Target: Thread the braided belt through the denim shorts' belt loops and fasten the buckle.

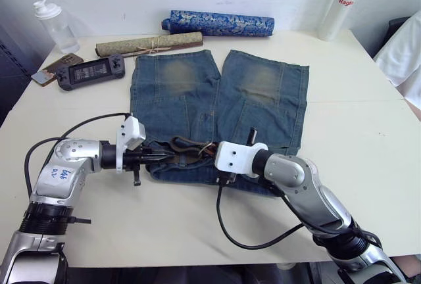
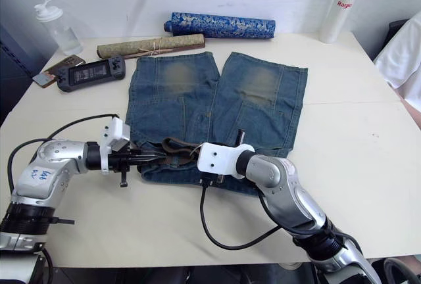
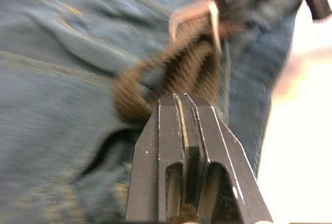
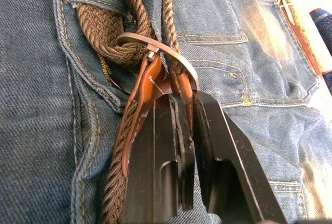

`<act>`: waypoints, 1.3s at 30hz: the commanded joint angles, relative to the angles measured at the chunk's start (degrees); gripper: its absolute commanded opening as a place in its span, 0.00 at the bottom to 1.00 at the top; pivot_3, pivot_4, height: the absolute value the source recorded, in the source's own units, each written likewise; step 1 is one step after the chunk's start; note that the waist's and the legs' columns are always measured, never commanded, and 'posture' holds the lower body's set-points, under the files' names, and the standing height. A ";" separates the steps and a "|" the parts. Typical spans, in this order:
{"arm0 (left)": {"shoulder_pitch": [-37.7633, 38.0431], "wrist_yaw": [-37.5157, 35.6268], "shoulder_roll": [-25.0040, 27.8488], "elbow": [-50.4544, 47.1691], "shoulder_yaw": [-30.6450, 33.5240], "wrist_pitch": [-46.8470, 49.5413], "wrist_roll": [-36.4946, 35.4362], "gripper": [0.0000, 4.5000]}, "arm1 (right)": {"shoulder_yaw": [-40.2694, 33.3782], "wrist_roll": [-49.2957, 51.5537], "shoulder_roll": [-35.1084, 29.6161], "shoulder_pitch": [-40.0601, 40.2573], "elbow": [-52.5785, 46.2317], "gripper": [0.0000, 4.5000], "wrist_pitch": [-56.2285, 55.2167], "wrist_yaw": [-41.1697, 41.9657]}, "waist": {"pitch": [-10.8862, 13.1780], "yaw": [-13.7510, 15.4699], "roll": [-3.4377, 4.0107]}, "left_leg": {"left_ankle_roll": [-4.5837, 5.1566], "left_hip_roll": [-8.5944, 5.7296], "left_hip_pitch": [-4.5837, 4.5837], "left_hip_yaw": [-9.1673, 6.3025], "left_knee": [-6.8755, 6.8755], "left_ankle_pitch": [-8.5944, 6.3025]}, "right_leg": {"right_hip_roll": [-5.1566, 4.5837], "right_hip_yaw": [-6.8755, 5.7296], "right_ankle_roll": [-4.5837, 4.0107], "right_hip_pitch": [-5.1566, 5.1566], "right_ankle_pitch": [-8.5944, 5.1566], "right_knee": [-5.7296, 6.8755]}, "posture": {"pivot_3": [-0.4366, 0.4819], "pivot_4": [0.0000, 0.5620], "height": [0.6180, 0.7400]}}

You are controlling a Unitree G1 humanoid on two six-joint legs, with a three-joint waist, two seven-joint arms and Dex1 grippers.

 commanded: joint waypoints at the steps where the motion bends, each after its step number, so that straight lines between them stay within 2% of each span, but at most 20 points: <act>1: 1.19 -0.65 1.00 0.70 -0.45 -2.76 1.98 0.02 | -1.36 -0.54 -0.26 0.30 -3.24 0.00 0.45 -0.30 | 0.00 0.01 0.00 | 0.00 0.00 0.00 0.00 0.00 0.00 | 0.00 0.00 0.00 0.00 0.00 -0.01 | 0.48 0.27 0.16; 8: 0.98 2.97 0.75 8.29 -3.62 -6.36 8.76 0.02 | -2.93 -0.17 -1.64 2.08 -5.43 0.00 0.10 -0.25 | -0.02 0.03 0.00 | 0.01 0.00 0.01 0.01 0.00 0.00 | -0.01 0.01 0.00 0.01 0.00 0.00 | 0.48 0.27 0.16; 13: 1.48 3.73 0.59 10.89 -6.70 -11.29 12.30 0.02 | -7.14 -0.13 -7.65 10.76 -10.12 0.00 -3.50 -0.12 | -0.11 0.77 0.02 | 0.01 -0.01 0.04 0.03 0.00 0.00 | -0.03 0.01 0.00 0.04 0.00 0.00 | 0.48 0.27 0.16; 17: 2.09 3.92 0.45 10.76 -7.16 -12.45 12.13 0.02 | -13.79 -0.22 -13.48 20.15 -11.12 0.00 -6.42 -1.02 | -0.37 1.35 0.17 | 0.11 0.00 0.16 0.28 0.00 -0.06 | -0.11 0.07 0.00 0.13 -0.01 -0.04 | 0.48 0.27 0.16; 23: 3.75 5.23 0.86 9.99 -7.88 -13.95 13.28 0.02 | -29.63 0.94 -19.23 31.20 -7.80 0.00 -11.62 -3.69 | -0.73 1.56 0.42 | 0.33 0.08 0.30 0.62 0.01 -0.18 | -0.28 0.09 -0.01 0.20 -0.04 -0.05 | 0.48 0.27 0.16; 29: 4.33 5.68 1.22 11.63 -8.02 -15.89 13.53 0.02 | -41.06 1.81 -21.09 35.96 -4.91 0.00 -14.75 -5.19 | -0.96 2.07 0.51 | 0.38 0.07 0.32 0.71 0.02 -0.20 | -0.35 0.09 0.00 0.25 -0.04 -0.08 | 0.48 0.27 0.16; 34: 4.40 5.99 1.14 13.82 -8.36 -18.02 14.00 0.02 | -41.39 2.63 -21.22 36.68 -4.87 0.00 -17.17 -4.87 | -0.98 2.84 0.55 | 0.46 -0.02 0.32 0.78 0.04 -0.25 | -0.51 0.08 0.02 0.25 -0.05 -0.10 | 0.48 0.27 0.16; 39: 3.81 7.26 0.49 17.07 -7.29 -21.22 13.45 0.02 | -36.84 4.44 -20.45 38.17 -8.01 0.00 -25.58 -4.15 | -1.08 2.96 0.70 | 0.50 -0.08 0.34 0.82 0.05 -0.27 | -0.61 0.05 0.06 0.35 -0.06 -0.20 | 0.48 0.27 0.16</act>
